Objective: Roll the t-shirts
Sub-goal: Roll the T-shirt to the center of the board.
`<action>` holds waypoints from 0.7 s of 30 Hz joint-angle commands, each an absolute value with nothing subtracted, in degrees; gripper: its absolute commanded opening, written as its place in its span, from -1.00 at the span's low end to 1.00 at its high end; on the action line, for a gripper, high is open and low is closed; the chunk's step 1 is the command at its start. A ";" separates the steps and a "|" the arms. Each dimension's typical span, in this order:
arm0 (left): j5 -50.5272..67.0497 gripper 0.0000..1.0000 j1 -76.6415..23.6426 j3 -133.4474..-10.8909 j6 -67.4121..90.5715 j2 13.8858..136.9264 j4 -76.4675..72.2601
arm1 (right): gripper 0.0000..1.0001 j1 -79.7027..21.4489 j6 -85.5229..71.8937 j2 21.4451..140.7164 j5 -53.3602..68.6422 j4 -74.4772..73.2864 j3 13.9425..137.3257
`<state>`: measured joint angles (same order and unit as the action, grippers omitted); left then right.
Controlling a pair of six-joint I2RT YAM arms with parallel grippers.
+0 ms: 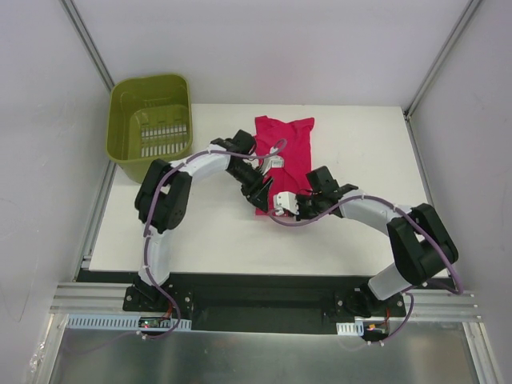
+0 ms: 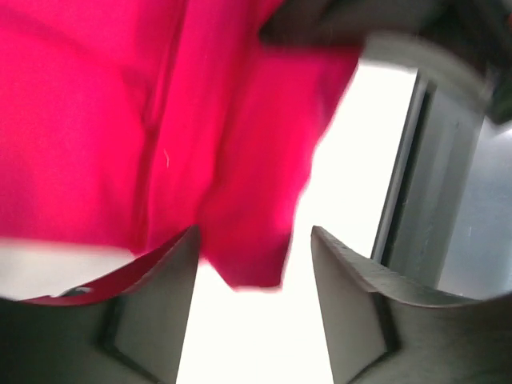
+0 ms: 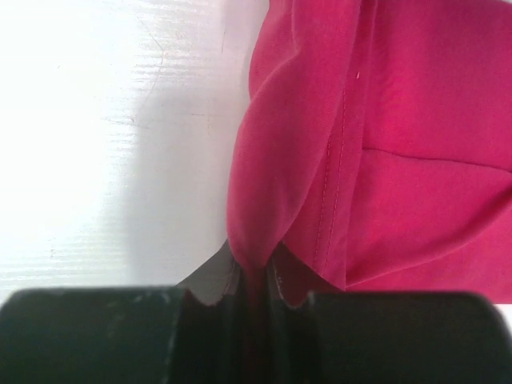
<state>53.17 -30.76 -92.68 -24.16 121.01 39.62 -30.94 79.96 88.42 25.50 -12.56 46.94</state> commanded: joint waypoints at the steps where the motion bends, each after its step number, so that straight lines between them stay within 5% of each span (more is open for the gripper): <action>1: 46.43 0.18 -31.20 -79.06 -23.47 107.42 26.57 | -0.85 -30.76 77.79 86.92 26.11 -16.70 49.30; 14: 26.38 0.26 -31.46 -55.91 -15.38 86.67 3.35 | -0.88 -29.45 73.48 90.08 26.63 -23.46 53.43; 21: 20.05 0.28 -36.82 -47.29 -30.47 78.75 0.18 | -0.90 -27.51 72.60 95.36 29.27 -32.07 61.16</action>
<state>24.77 -33.04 -50.04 -21.08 81.80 4.29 -28.34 73.65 93.30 25.91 -25.41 56.80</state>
